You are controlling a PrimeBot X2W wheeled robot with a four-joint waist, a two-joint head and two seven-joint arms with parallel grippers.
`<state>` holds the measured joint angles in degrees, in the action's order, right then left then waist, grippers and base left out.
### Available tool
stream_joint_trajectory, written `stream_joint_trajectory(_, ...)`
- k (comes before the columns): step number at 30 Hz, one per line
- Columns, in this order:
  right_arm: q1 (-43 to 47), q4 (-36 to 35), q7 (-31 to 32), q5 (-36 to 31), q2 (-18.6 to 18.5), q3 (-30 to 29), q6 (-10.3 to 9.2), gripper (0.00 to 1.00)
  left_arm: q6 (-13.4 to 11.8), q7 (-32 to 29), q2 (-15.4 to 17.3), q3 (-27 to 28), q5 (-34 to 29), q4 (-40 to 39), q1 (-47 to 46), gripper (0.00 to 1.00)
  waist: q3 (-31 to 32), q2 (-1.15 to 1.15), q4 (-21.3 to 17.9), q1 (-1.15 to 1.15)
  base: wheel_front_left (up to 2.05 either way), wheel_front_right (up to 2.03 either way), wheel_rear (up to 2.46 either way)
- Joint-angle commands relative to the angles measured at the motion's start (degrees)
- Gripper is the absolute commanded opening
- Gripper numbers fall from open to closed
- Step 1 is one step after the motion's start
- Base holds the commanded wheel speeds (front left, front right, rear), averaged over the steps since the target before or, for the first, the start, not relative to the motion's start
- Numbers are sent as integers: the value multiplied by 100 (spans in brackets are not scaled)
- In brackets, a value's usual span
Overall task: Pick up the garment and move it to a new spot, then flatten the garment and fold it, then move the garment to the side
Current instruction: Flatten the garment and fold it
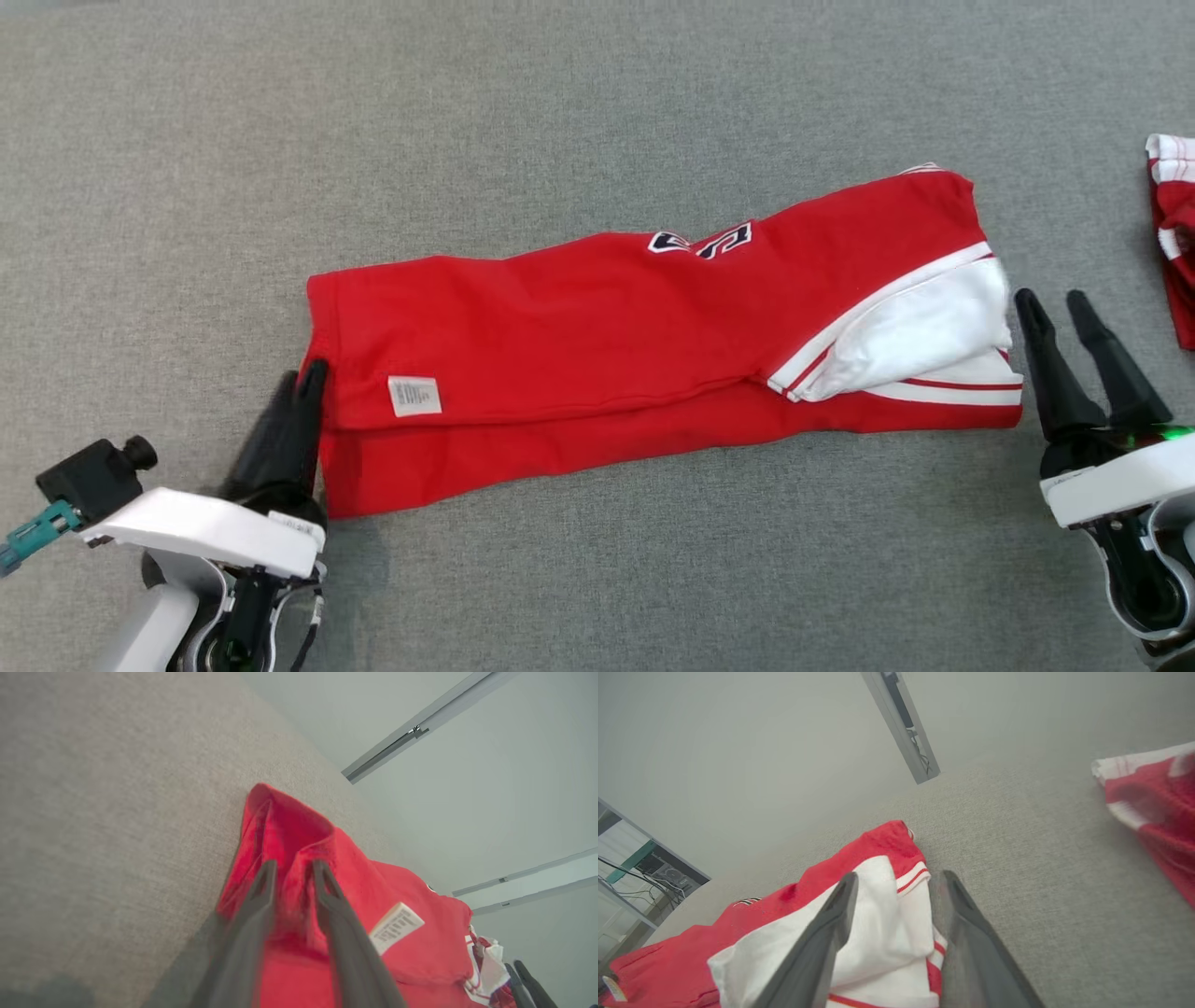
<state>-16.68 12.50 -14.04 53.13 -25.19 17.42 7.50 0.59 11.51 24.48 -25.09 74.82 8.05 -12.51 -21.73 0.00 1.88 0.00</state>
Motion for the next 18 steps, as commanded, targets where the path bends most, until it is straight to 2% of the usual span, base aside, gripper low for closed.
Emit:
stream_joint_trajectory(1,75,49,-59,-148,43,-127,-2,100,-72,115,-3,56,-178,33,-130,100,52,0,-14,0,0,0,0)
stream_joint_trajectory(5,169,41,-121,-968,343,-795,-2,100,-451,340,-104,257,-1179,5,-261,100,173,0,-38,0,0,0,0)
stream_joint_trajectory(9,315,-410,-122,-2089,739,-1626,-2,100,-773,363,-375,937,-2435,-379,-291,100,290,0,-66,0,0,0,0)
stream_joint_trajectory(14,604,-919,-124,-3102,1099,-2082,-1,100,-900,365,-721,1597,-3882,-952,6,100,528,0,-107,0,0,0,0)
stream_joint_trajectory(18,904,-1087,-94,-3546,1275,-2168,-2,100,-928,366,-852,1766,-4693,-1194,346,100,776,0,-148,0,0,0,0)
